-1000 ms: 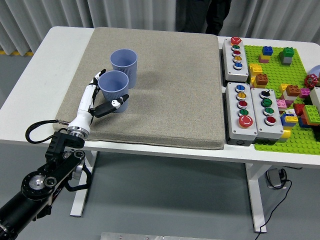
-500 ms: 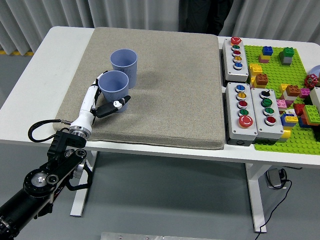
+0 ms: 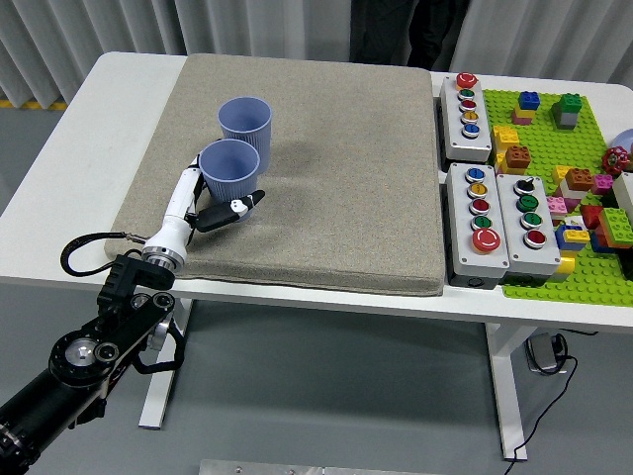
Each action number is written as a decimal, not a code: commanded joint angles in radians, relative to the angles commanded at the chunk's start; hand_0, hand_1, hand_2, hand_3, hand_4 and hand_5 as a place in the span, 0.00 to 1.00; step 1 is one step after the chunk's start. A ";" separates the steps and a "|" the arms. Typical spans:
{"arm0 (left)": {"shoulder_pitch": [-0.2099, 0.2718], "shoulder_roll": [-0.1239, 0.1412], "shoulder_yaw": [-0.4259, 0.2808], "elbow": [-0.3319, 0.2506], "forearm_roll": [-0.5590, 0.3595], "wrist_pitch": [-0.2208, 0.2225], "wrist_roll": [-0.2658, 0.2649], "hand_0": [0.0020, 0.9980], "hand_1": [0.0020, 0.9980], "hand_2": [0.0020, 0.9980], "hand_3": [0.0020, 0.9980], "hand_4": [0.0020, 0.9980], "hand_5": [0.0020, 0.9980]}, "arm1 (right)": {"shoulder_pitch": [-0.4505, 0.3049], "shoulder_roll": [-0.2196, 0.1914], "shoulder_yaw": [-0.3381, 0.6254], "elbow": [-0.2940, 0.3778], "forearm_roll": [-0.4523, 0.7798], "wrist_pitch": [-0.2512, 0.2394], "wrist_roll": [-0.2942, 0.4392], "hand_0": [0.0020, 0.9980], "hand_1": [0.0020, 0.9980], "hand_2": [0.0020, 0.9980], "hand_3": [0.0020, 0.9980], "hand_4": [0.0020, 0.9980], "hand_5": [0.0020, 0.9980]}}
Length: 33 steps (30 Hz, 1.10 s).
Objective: Pick cup pour cup place
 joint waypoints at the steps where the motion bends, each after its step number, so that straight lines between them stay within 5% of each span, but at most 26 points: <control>1: -0.001 0.000 0.000 0.002 0.003 0.000 0.002 0.80 0.84 1.00 1.00 0.91 0.24 | 0.000 0.000 0.000 0.000 0.000 0.000 0.000 0.70 0.68 0.60 0.60 0.04 0.39; 15: 0.005 -0.001 0.001 0.009 -0.005 0.012 0.005 0.70 0.74 0.94 1.00 0.90 0.25 | -0.006 0.001 0.000 0.001 -0.006 0.002 -0.003 0.70 0.68 0.60 0.60 0.04 0.39; 16: 0.006 -0.001 0.002 0.008 -0.006 0.016 0.002 0.67 0.65 0.79 0.92 0.89 0.25 | -0.006 0.001 -0.001 0.001 -0.005 0.002 -0.003 0.70 0.68 0.60 0.60 0.04 0.39; 28: 0.006 -0.004 0.003 0.005 -0.013 0.027 -0.011 0.65 0.62 0.73 0.86 0.87 0.23 | -0.003 0.000 -0.001 0.000 -0.005 0.002 -0.002 0.70 0.68 0.60 0.60 0.04 0.39; 29: 0.006 -0.004 0.004 0.005 -0.012 0.027 -0.012 0.61 0.58 0.66 0.71 0.85 0.20 | -0.003 0.000 -0.001 0.000 -0.004 0.002 -0.002 0.70 0.68 0.60 0.60 0.04 0.39; 33: 0.006 -0.005 0.006 0.004 -0.016 0.035 -0.017 0.61 0.58 0.66 0.71 0.85 0.20 | -0.001 0.000 -0.002 0.000 -0.002 0.002 -0.002 0.70 0.68 0.60 0.60 0.04 0.39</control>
